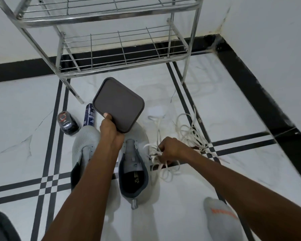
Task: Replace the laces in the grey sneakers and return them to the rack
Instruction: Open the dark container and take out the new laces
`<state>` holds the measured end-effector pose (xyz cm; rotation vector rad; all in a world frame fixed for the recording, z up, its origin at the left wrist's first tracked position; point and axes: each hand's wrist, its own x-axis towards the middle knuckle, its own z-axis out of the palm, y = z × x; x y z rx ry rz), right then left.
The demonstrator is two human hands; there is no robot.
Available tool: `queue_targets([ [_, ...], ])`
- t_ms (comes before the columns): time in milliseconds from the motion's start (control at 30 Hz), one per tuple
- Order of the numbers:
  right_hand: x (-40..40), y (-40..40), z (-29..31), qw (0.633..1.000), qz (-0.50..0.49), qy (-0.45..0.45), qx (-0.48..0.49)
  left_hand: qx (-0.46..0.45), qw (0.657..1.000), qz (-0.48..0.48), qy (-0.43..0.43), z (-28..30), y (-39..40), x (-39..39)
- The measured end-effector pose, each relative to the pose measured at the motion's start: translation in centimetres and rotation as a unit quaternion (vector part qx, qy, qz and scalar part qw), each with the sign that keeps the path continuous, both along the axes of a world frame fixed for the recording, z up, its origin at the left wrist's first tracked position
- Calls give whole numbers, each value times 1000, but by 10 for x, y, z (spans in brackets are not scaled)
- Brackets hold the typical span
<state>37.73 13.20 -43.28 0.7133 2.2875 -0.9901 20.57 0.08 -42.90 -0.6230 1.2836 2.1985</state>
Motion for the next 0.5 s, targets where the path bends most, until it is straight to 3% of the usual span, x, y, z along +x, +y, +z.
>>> queue_targets([
  [267, 7, 21, 32, 997, 50, -13, -58, 3, 1000, -3, -8, -4, 2, 4],
  [367, 3, 41, 45, 996, -49, 20, -77, 5, 1000, -2, -10, 0, 4, 4],
  [500, -10, 40, 35, 961, -249, 109, -59, 7, 1000, -2, -7, 3, 3, 5],
])
